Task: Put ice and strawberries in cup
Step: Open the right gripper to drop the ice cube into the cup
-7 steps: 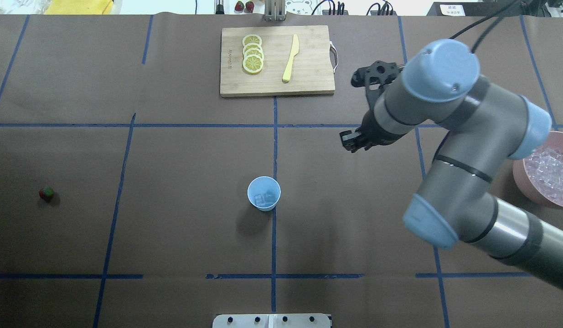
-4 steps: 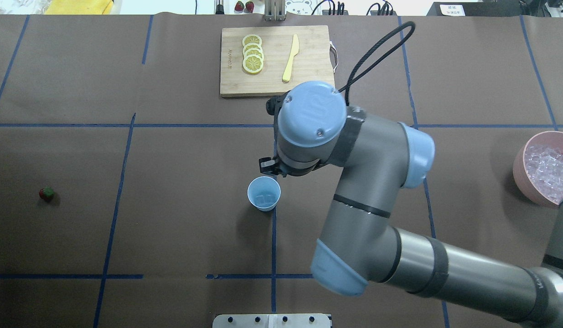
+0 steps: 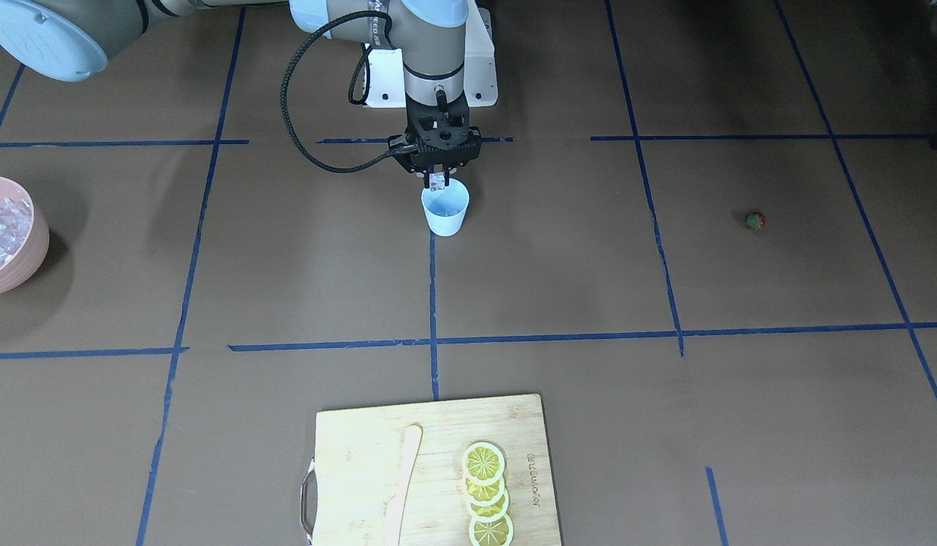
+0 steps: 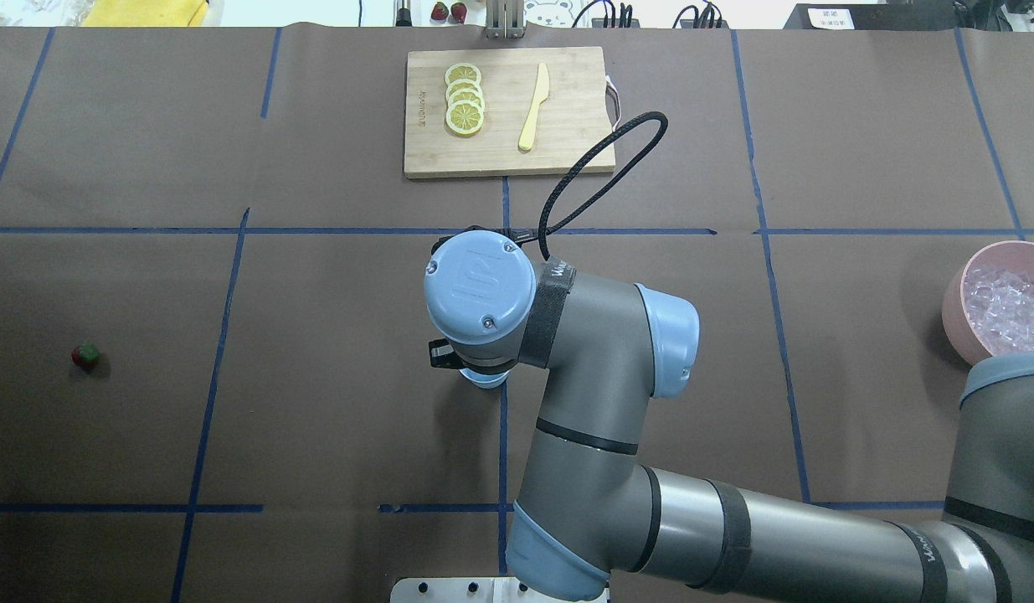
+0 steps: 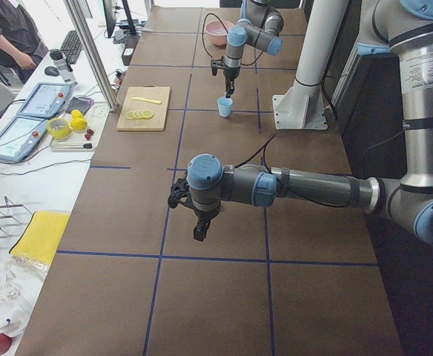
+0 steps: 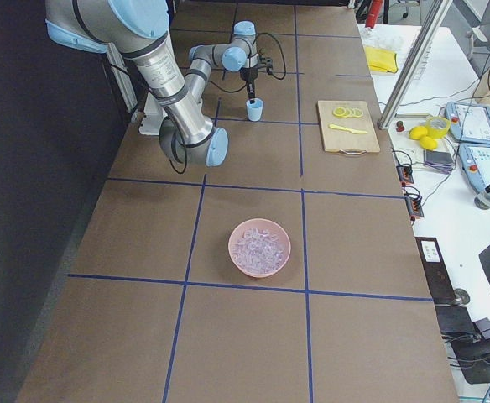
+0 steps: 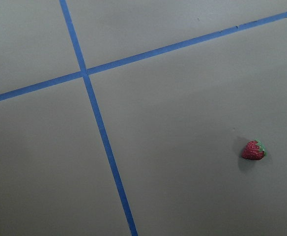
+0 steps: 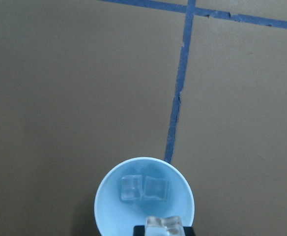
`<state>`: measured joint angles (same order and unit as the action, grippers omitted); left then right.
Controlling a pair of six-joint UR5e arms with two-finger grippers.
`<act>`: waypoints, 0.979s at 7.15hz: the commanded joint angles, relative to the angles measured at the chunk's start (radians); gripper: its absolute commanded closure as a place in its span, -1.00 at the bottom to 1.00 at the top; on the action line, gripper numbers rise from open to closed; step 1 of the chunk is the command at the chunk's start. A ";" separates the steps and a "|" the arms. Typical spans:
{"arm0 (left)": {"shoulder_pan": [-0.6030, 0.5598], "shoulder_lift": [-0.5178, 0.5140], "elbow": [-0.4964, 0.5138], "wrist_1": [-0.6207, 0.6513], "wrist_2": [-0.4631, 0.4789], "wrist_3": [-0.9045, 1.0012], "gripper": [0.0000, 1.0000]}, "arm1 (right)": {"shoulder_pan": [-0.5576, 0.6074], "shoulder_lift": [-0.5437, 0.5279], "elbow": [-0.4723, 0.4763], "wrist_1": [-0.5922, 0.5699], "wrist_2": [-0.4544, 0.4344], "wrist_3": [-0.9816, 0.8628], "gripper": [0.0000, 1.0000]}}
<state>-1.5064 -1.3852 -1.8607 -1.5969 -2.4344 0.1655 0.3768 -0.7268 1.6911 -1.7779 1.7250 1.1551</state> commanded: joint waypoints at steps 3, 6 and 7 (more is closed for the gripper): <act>0.000 0.000 0.000 0.000 0.000 0.000 -1.00 | -0.003 0.013 -0.008 0.005 -0.001 0.002 -0.68; 0.000 0.000 0.000 0.000 0.000 0.000 -1.00 | 0.004 0.015 -0.007 0.005 0.001 0.002 -0.81; 0.000 0.000 0.002 0.002 0.000 0.000 -1.00 | 0.028 0.013 -0.005 0.003 0.005 0.000 -0.96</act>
<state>-1.5064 -1.3852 -1.8603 -1.5965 -2.4344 0.1657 0.3840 -0.7123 1.6841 -1.7732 1.7262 1.1563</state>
